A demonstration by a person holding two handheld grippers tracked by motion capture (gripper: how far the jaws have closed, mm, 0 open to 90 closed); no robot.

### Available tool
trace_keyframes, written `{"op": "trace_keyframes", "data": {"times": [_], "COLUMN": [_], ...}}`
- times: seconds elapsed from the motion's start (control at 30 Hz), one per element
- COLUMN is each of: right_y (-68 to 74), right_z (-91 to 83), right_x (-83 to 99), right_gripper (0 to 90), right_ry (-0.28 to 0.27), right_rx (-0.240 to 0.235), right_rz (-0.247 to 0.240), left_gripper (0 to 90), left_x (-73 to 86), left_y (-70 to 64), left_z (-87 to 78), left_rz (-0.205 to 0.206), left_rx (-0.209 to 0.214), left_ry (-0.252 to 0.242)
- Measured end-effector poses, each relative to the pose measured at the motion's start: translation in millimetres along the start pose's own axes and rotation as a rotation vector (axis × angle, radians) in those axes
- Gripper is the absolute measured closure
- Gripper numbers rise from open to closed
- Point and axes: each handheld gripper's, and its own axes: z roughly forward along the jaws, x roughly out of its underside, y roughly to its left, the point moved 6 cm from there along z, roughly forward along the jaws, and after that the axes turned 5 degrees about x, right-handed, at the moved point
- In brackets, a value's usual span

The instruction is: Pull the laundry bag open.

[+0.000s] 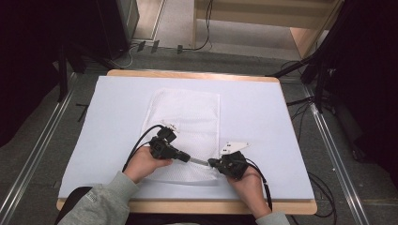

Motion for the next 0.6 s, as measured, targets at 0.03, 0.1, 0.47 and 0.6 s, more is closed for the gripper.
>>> {"op": "trace_keyframes", "data": {"times": [0.03, 0.1, 0.47, 0.6], "right_y": [0.0, -0.3, -0.8, -0.8], "right_z": [0.0, 0.1, 0.3, 0.3], "right_x": [0.0, 0.1, -0.2, -0.2], "right_gripper": [90.0, 90.0, 90.0, 90.0], "right_ry": [-0.001, -0.002, -0.003, -0.003], "right_rx": [-0.001, -0.001, -0.005, -0.007], "right_rz": [0.001, 0.0, -0.005, -0.004], "left_gripper": [88.3, 88.4, 88.4, 88.4], "left_x": [0.5, 1.2, 4.0, 5.0], "left_y": [-0.1, 0.7, 3.4, 3.9], "left_z": [-0.1, -2.1, -8.8, -14.3], "left_rz": [0.005, 0.002, -0.007, -0.008], "left_rx": [-0.007, 0.0, -0.009, -0.013], "left_ry": [0.004, 0.004, 0.006, -0.002]}}
